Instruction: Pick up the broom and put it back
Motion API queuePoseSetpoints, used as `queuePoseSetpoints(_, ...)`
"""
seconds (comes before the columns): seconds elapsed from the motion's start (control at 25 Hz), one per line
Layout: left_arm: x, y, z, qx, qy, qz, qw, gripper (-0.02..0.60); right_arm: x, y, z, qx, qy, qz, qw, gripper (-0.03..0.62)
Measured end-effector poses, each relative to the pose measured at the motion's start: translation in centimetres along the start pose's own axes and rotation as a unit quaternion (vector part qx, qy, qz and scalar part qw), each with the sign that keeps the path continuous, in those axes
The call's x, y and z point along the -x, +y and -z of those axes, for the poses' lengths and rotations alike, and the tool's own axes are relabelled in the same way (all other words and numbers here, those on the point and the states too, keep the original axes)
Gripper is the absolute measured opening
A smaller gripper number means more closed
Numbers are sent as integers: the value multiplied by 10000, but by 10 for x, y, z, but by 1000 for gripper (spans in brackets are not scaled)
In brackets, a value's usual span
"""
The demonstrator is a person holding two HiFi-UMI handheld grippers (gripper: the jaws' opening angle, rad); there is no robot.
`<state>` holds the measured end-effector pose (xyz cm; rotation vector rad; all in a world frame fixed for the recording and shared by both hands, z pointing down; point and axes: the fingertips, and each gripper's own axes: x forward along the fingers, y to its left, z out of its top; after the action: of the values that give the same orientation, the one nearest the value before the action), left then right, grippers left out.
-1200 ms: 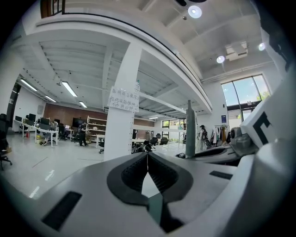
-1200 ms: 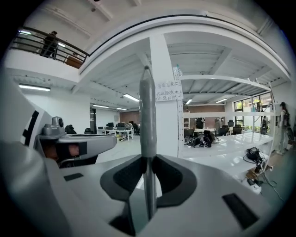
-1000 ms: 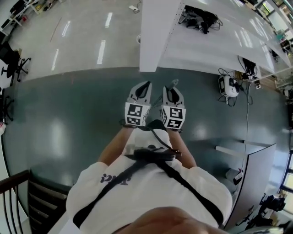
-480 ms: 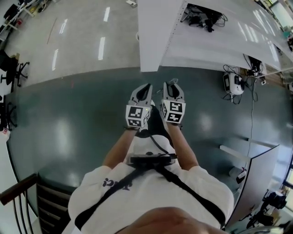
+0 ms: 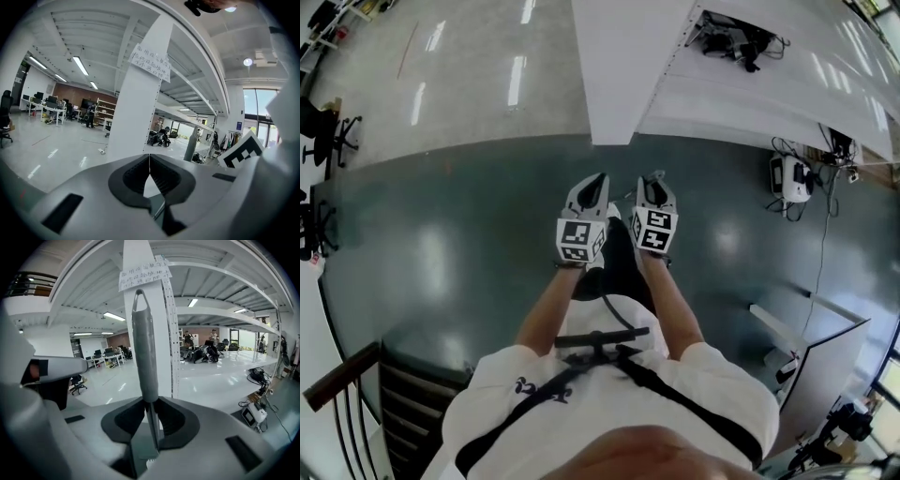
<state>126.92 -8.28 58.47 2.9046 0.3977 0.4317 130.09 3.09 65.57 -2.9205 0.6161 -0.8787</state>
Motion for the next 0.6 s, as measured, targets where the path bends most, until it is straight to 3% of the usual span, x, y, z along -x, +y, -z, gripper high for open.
queuePoseSetpoints(0.32,-51,34,59,70,600,-258,9978,12,-92,-24,54,94,618,18,9980,98)
queuePoseSetpoints(0.6,-83,64,88,114,840,-383,9957,12,-161,-35,101,100,1146,143,9933,98)
